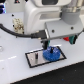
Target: Insert the blue gear onto the right peg, followed by the red gear
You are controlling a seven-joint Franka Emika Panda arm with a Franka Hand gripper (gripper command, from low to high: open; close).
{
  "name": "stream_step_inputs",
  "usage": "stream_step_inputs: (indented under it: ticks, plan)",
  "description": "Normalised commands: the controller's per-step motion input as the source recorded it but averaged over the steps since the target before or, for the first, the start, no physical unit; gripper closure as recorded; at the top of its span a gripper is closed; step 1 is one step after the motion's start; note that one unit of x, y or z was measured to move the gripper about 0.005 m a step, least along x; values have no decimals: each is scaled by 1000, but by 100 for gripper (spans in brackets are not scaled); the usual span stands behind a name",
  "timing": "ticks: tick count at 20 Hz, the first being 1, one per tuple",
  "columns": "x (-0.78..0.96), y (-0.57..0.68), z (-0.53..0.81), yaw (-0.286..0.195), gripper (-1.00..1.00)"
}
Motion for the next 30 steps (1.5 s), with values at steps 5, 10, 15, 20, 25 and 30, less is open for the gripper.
stream_step_inputs:
  ticks: [5, 10, 15, 20, 25, 30]
  plan:
    - [-462, 549, 12, 0, -100]
    - [-442, 534, 13, 0, -100]
    - [-398, 481, -24, 0, -100]
    - [-306, 322, -189, 0, -100]
    - [-126, 113, -317, 0, -100]
    - [-90, 14, -324, 0, -100]
